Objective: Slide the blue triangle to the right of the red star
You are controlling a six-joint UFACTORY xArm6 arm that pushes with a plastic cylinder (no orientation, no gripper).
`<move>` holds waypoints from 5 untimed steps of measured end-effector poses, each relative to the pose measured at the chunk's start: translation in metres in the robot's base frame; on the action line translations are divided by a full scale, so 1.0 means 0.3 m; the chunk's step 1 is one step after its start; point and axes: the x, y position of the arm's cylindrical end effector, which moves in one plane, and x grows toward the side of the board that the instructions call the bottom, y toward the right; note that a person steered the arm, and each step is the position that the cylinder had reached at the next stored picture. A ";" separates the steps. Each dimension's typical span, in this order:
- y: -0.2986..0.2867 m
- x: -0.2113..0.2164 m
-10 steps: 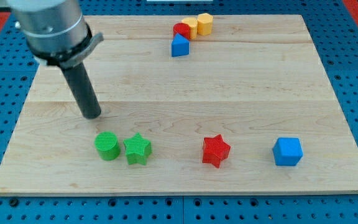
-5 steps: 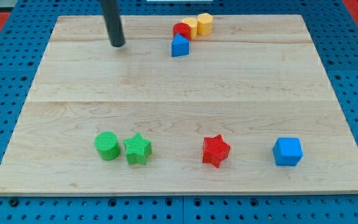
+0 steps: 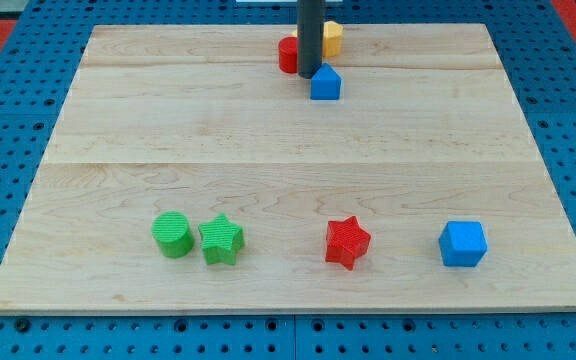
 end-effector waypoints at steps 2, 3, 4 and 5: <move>0.042 0.128; 0.042 0.140; 0.133 0.162; 0.203 0.250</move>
